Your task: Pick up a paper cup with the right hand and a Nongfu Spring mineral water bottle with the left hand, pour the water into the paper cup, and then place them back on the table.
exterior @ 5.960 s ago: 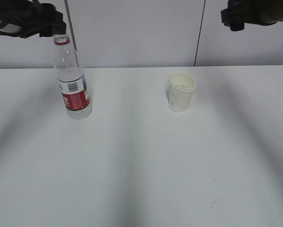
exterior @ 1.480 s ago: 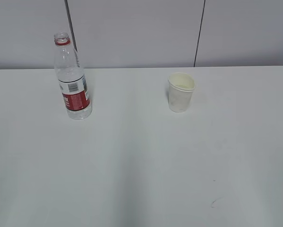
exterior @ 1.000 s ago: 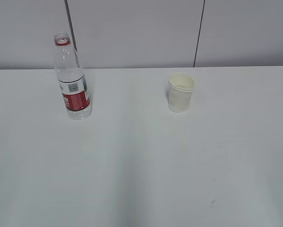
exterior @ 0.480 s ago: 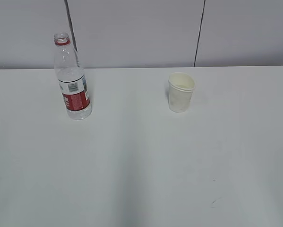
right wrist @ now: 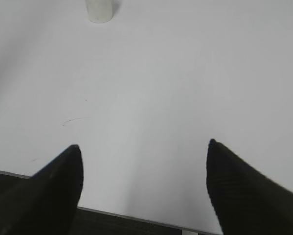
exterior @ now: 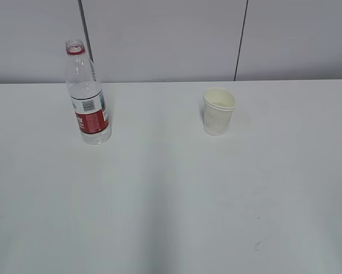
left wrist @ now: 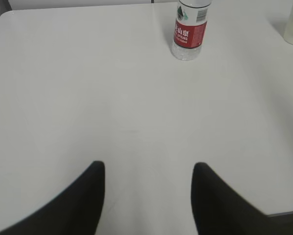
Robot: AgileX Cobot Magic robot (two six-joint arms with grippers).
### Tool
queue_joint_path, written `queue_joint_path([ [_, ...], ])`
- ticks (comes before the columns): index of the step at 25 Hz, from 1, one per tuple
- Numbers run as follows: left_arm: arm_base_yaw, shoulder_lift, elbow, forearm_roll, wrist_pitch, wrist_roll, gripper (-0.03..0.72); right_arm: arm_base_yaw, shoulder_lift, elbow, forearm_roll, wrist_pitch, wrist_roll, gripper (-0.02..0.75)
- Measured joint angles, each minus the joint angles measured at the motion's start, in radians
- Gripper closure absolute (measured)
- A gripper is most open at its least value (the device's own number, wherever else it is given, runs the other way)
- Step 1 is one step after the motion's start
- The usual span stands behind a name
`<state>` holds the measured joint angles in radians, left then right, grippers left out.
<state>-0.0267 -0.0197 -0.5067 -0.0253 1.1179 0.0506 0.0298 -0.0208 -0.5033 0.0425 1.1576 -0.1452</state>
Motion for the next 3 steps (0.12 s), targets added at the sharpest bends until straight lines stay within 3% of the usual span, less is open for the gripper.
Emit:
queue_joint_path([
  [3,0.0,0.0,0.0,0.0,0.0,0.0,0.327,0.0,0.0,0.0,0.0,0.0,0.0,0.15],
])
